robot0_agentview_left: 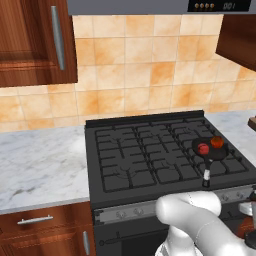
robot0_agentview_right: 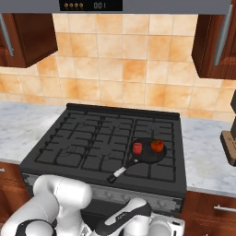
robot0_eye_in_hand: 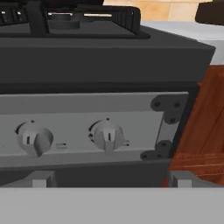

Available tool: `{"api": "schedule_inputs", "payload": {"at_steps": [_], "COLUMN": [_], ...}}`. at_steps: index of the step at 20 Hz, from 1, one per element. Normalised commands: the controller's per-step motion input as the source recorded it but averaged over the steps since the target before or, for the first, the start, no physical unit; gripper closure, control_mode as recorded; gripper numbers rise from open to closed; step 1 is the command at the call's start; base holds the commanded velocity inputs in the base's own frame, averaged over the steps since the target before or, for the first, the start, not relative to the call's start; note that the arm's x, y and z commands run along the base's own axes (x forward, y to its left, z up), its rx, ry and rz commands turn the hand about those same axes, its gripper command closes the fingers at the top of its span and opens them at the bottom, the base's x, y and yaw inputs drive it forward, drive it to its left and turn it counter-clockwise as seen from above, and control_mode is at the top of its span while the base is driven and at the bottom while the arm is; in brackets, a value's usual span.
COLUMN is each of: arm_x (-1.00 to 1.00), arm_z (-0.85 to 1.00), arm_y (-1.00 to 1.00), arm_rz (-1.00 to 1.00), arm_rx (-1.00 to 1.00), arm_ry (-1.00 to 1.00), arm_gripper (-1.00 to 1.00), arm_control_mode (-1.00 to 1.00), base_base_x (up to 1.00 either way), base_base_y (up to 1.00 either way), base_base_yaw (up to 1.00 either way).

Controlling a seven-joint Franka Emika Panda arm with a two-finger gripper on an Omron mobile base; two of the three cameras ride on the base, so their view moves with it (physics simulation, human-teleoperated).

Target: Put the tomato and bell pepper in the pan. Then turn on the front right burner and set the heat to medium.

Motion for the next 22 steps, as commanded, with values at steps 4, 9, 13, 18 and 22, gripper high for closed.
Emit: {"api": "schedule_inputs", "payload": {"at_steps": [4,9,13,18,22], "arm_x": [0.09,0.16,0.22,0.21,0.05], "arm_z": [0.00,-0.03,-0.10,-0.05,-0.04], "arm_y": [0.00,-0.01,0.00,0.00,-0.01], "arm_rz": [0.00,0.02,0.01,0.02,0.03], "arm_rx": [0.00,0.00,0.00,0.00,0.01], "arm_ry": [0.00,-0.03,-0.01,-0.04,-0.01], "arm_gripper": [-1.00,-1.00,-1.00,-1.00,-1.00], "arm_control_mode": [-1.00,-1.00,-1.00,-1.00,-1.00], "base_base_x": [0.00,0.00,0.00,0.00,0.00], "base_base_y": [0.00,0.00,0.00,0.00,0.00], "base_base_yaw": [0.00,0.00,0.00,0.00,0.00]}}
